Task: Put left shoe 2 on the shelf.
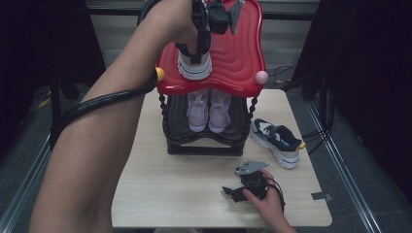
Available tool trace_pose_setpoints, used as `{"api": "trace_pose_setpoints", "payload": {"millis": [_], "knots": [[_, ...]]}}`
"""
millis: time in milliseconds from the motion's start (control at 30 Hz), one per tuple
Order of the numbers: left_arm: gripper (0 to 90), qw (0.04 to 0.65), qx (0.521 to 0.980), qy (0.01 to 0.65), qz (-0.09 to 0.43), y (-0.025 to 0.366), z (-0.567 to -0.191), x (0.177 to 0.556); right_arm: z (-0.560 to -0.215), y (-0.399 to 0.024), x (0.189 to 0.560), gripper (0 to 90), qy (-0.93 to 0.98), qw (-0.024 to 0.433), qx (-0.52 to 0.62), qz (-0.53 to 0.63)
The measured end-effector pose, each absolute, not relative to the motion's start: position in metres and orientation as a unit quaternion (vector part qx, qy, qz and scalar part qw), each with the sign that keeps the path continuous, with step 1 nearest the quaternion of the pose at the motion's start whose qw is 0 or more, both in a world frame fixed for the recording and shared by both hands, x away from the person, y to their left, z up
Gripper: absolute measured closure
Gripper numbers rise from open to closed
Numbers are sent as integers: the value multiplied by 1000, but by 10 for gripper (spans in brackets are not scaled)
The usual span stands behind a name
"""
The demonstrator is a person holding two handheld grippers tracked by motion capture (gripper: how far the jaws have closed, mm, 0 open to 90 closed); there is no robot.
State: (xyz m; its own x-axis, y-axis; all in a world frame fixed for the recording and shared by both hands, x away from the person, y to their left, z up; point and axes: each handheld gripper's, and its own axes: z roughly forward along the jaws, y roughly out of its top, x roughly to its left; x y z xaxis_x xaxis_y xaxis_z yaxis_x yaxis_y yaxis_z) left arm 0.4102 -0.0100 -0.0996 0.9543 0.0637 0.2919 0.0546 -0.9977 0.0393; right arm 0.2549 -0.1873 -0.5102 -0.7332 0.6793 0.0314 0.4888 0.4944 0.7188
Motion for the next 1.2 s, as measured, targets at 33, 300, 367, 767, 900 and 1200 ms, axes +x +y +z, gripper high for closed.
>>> {"api": "trace_pose_setpoints", "payload": {"millis": [33, 300, 367, 767, 900, 1200], "knots": [[737, 15, 988, 29, 148, -10, -100, 410, -510, -187, 255, 124, 855, 129, 342, 369], [733, 18, 987, 24, 160, -9, -99, 409, -510, -187, 255, 124, 855, 129, 342, 369], [736, 21, 987, 27, 158, -9, -100, 410, -510, -187, 255, 124, 855, 129, 342, 369], [690, 16, 985, 37, 169, -4, -101, 409, -510, -187, 255, 124, 855, 129, 342, 369], [665, 17, 985, 46, 164, -5, -102, 409, -510, -187, 255, 124, 855, 129, 342, 369], [588, 31, 984, 70, 160, -4, -104, 410, -510, -187, 255, 124, 855, 129, 342, 369]]}}
